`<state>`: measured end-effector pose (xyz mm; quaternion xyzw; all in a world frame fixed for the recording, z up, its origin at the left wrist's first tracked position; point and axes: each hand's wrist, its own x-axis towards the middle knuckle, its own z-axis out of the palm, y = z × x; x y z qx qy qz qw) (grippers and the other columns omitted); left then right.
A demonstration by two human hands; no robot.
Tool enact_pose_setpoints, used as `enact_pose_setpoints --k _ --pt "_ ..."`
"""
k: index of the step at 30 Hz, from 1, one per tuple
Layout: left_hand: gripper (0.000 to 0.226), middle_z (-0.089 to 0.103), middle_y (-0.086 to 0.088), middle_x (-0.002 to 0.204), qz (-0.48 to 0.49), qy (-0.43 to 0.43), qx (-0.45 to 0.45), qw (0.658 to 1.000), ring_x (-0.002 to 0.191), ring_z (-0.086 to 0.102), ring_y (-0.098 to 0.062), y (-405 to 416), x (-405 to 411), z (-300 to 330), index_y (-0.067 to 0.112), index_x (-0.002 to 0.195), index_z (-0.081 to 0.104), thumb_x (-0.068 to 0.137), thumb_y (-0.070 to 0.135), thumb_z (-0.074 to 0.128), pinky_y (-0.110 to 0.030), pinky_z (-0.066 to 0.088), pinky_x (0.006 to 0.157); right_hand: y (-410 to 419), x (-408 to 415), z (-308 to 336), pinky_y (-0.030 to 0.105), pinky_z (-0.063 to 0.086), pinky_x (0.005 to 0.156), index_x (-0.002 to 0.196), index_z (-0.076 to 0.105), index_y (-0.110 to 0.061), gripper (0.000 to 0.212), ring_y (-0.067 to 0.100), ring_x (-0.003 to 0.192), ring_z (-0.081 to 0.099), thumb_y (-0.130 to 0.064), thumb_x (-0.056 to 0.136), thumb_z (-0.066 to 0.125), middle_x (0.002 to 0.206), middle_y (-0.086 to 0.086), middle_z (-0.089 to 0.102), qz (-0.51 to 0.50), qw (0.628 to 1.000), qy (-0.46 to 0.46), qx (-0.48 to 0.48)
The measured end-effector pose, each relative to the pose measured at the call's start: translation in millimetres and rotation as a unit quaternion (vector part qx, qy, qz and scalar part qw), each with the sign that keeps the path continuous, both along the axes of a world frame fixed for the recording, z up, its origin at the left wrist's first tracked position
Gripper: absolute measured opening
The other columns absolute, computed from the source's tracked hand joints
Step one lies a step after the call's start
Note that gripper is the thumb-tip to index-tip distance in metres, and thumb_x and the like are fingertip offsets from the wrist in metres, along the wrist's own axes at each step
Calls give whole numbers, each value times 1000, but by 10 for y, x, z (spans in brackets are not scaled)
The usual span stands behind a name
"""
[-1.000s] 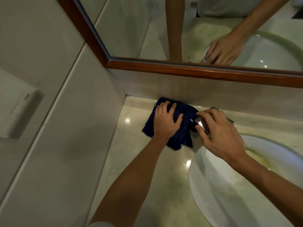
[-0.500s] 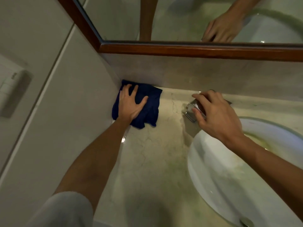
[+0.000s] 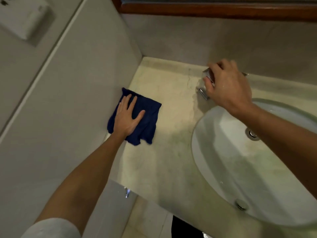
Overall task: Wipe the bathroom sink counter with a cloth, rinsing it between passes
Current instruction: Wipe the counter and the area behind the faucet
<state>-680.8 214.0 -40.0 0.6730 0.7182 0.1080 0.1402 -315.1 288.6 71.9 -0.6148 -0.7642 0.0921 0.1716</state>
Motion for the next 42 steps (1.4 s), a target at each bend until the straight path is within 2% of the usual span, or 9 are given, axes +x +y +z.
enact_pose_setpoints --k 8,14,18,22,28,31,36,40,42 --pt "75 25 -9 167 40 22 -5 999 155 20 -26 -1654 -427 1 15 160 31 100 59 40 -52 19 126 -7 -11 42 51 47 91 133 56 -7 42 39 123 47 -32 100 50 126 23 53 8 1000 2 -6" --pt "76 23 -10 168 83 48 -17 995 156 18 -27 -1741 -172 -1 17 161 27 100 61 35 -55 12 126 7 -12 31 54 45 99 135 55 -3 45 41 125 45 -32 101 49 129 25 52 18 1000 5 -10" --pt "74 22 -9 168 77 41 -28 996 156 16 -28 -1883 379 17 19 162 25 102 60 36 -55 13 126 9 -25 37 56 45 101 135 54 -2 47 42 125 45 -33 101 48 130 26 51 21 1000 -9 -13" --pt "75 20 -8 169 47 33 -35 998 158 12 -29 -2138 1295 35 18 162 25 101 59 41 -54 13 126 -9 -21 47 58 46 100 131 55 1 47 44 123 45 -34 101 47 128 27 51 14 1000 -13 -10" --pt "80 6 -4 172 46 52 -68 995 158 -10 -24 -2551 2819 106 22 164 15 100 66 33 -46 -5 128 -43 -38 96 59 45 99 128 56 0 45 44 124 44 -33 99 47 127 27 52 7 1000 -22 -14" --pt "79 7 -1 172 69 44 -80 993 158 -10 -21 -2633 3203 109 22 164 13 100 65 32 -41 -8 128 -47 -31 101 58 45 100 130 56 -2 44 43 125 44 -32 99 49 127 27 52 5 1000 -25 -18" --pt "77 4 5 172 78 -15 -82 993 158 -10 -15 -2576 2943 179 26 164 11 101 62 33 -37 -9 128 -43 -3 105 55 44 100 132 55 -4 43 43 127 43 -32 99 49 128 27 52 15 1000 -11 -20" --pt "73 20 -1 169 133 -14 -38 990 158 11 -23 -2459 1965 105 22 162 24 100 54 45 -48 12 128 -60 -12 129 56 44 99 130 56 -5 42 42 126 44 -32 100 48 128 25 52 14 1000 -5 -21" --pt "72 21 -2 169 119 8 -44 992 157 15 -24 -2367 1420 115 20 163 23 101 54 42 -52 17 126 -60 -23 142 56 46 99 129 56 -4 43 42 124 45 -33 100 47 126 25 53 12 1000 -14 -23"
